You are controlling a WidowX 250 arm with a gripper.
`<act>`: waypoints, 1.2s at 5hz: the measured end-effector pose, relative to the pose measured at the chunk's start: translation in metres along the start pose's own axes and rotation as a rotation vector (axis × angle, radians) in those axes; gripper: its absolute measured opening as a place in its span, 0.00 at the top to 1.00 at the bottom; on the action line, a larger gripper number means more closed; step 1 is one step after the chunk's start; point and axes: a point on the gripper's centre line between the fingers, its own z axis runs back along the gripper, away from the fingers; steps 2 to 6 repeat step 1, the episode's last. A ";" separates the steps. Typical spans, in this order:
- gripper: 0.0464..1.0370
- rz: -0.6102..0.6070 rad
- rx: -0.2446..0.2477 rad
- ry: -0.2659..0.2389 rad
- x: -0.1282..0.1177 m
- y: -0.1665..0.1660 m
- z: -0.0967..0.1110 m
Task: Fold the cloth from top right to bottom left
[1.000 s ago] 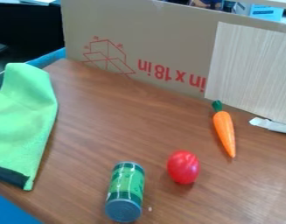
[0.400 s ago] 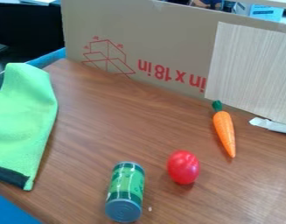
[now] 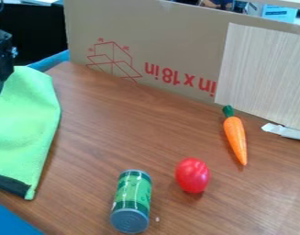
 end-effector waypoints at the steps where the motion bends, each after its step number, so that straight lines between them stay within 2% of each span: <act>1: 0.04 0.005 -0.011 0.035 0.001 -0.020 0.018; 6: 0.04 0.005 -0.011 0.035 0.001 -0.020 0.018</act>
